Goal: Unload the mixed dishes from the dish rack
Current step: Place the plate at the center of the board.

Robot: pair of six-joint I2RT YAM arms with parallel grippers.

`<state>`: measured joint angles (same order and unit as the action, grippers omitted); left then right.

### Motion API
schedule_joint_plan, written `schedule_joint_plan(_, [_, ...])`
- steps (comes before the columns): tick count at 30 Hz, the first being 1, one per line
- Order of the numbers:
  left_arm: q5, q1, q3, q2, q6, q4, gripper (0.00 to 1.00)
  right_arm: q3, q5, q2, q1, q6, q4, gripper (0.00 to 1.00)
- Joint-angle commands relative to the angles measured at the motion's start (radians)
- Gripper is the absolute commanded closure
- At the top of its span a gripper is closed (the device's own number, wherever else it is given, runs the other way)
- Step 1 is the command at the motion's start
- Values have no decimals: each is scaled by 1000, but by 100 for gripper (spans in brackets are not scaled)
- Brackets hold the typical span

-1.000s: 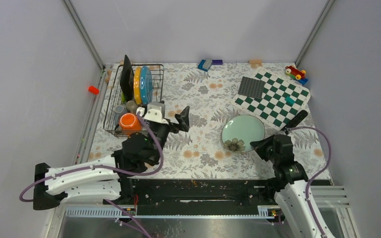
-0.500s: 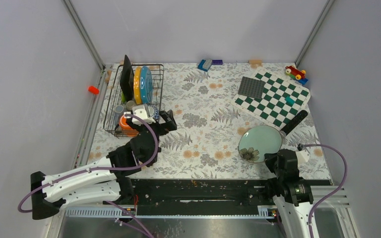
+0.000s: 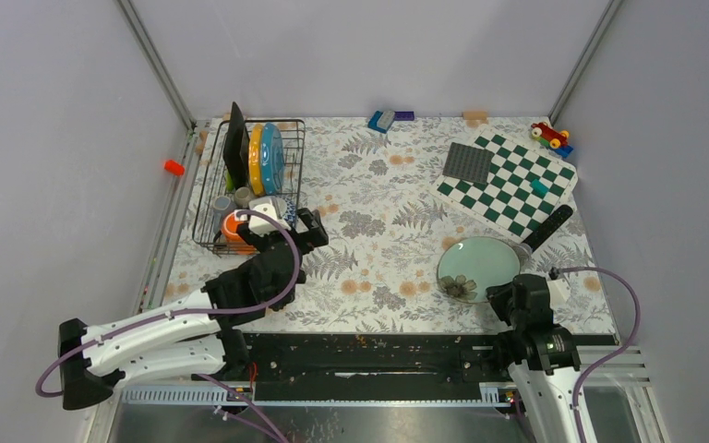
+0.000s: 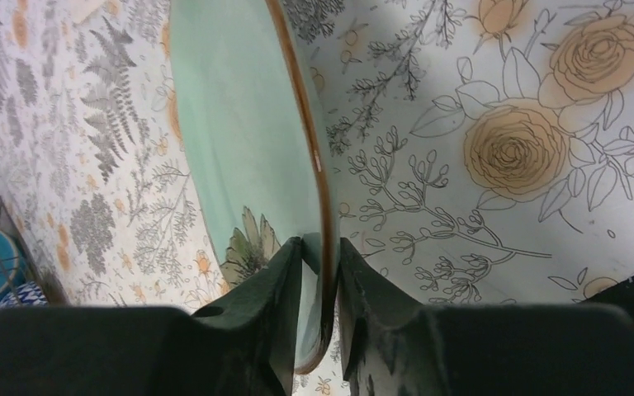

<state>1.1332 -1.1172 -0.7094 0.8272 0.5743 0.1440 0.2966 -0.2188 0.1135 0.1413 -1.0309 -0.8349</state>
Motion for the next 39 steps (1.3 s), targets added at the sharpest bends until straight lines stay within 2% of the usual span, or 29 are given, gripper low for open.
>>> schedule_joint_plan(1, [1,7,-8,18,27,11,1,-14,31,40,-3,8,-2,68])
schedule_joint_plan(5, [1,10,-6,26,40,18,1,-23,37,47,-4,15,-7,52])
schedule_joint_plan(10, [-4,18,-6,36,36,16,1,-28,21,39,-3,27,-16,46])
schedule_joint_plan(13, [-9,25,-13,46,32,22,1,-24,16,35,-3,29,-24,38])
schedule_joint_plan(21, [-14,36,-24,70,36,35,1,34,-92,45,-3,-1,-94,1])
schedule_joint_plan(29, [-213,158,-65,99,45,93,1,147,-248,51,-2,26,-74,1])
schedule_joint_plan(33, [-453,303,-77,108,-29,70,1,146,-182,75,-2,52,68,1])
schedule_joint_plan(39, [-660,503,-121,114,-170,-18,1,92,-75,120,-2,84,329,0])
